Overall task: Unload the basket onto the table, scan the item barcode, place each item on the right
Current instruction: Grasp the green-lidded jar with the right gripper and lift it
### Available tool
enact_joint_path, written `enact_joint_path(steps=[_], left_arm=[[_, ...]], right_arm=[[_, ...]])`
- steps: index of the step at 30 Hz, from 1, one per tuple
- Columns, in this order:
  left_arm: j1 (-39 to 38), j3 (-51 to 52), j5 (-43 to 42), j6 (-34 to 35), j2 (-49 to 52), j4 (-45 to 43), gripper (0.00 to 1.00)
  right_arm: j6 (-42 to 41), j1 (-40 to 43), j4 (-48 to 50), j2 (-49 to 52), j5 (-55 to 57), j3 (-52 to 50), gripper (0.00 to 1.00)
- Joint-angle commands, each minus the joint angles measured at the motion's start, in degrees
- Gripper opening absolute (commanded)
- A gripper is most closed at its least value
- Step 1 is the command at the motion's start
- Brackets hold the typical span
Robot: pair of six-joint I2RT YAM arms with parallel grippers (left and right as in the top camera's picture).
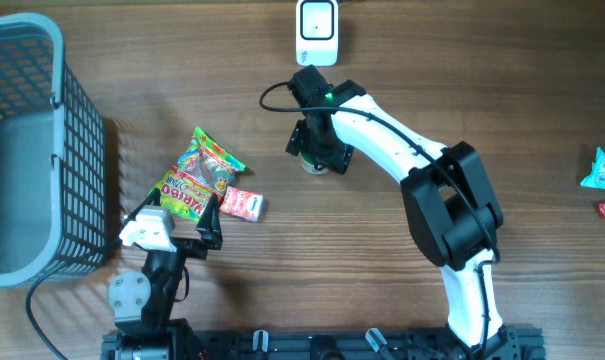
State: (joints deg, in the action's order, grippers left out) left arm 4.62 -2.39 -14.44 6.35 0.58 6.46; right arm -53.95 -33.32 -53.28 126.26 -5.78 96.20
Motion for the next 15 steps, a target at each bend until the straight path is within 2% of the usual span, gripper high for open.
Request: enact_joint_path(steps=[1, 5, 9, 11, 15], left_arm=[[0.26, 0.59, 0.55, -0.07, 0.17, -0.04, 1.00], [0.26, 0.59, 0.52, -0.07, 0.17, -0.04, 1.00], [0.26, 0.59, 0.55, -0.07, 0.17, -0.04, 1.00], [0.26, 0.59, 0.55, -0.07, 0.17, -0.04, 1.00], [0.26, 0.59, 0.55, -0.07, 0.17, -0.04, 1.00]], right_arm=[[0.00, -0.20, -1.44, 3.96, 0.90, -0.17, 0.77], [1.57, -0.20, -2.05, 4.81, 1.70, -0.17, 0.71], [4.31, 0.15, -4.94, 4.22, 0.96, 0.96, 0.59], [6.10, 0.83, -8.17, 3.82, -0.44, 2.56, 0.54], [12.28, 3.08, -17.64, 2.84, -5.25, 7.52, 0.54]])
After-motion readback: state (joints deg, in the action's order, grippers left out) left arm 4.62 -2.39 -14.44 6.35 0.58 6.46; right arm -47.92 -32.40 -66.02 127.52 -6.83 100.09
